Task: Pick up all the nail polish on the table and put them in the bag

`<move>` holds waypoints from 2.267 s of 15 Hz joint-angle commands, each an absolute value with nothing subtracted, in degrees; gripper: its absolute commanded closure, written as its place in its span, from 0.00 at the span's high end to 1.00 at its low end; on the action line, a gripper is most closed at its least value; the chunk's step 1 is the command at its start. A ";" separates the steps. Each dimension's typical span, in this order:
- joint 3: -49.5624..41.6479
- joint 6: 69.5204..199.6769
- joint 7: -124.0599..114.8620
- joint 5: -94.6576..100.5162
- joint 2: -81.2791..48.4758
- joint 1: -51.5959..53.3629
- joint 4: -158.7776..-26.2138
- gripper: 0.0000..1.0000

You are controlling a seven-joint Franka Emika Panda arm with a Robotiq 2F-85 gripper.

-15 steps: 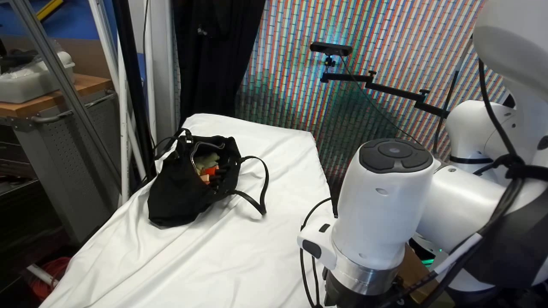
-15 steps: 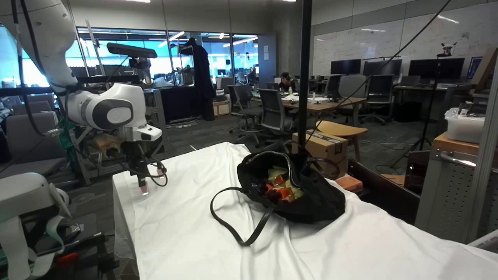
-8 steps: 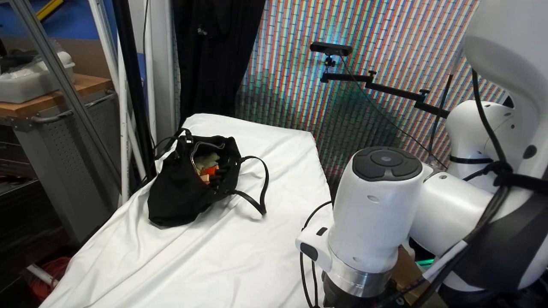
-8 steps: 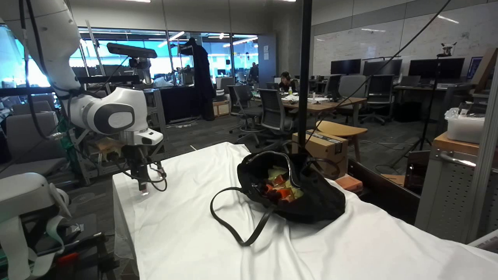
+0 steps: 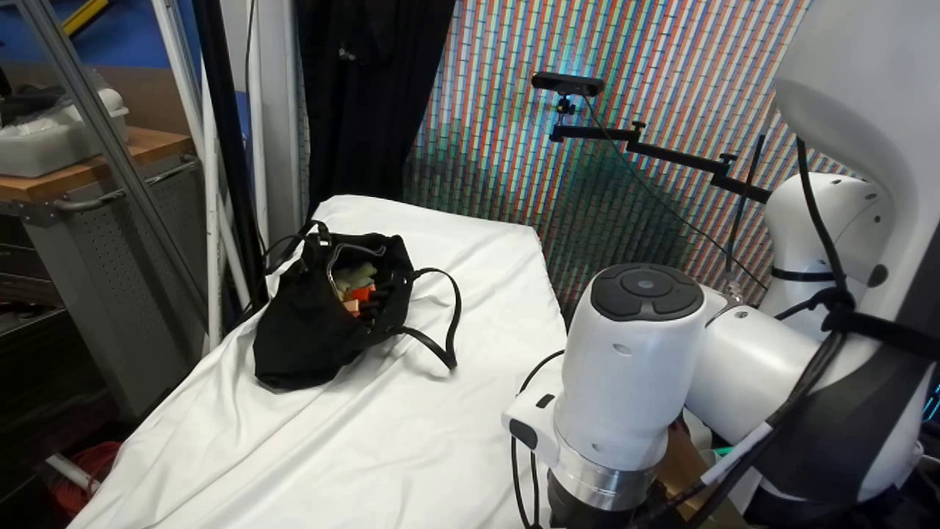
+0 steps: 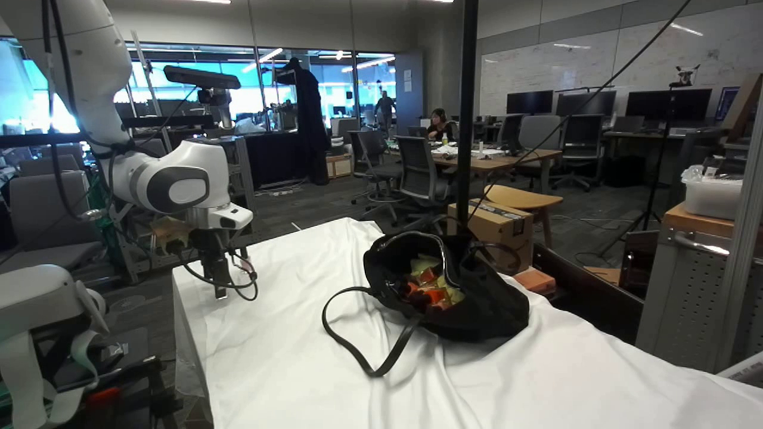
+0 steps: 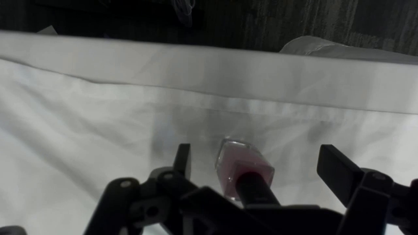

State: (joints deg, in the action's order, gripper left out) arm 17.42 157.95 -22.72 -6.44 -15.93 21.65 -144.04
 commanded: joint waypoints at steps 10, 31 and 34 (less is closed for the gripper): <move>14.64 159.94 -24.42 -4.00 -18.03 23.76 -143.43 1.00; 12.13 157.59 -27.81 0.12 -17.71 26.17 -142.32 0.16; 9.65 156.30 -31.66 3.57 -16.12 27.76 -142.49 0.16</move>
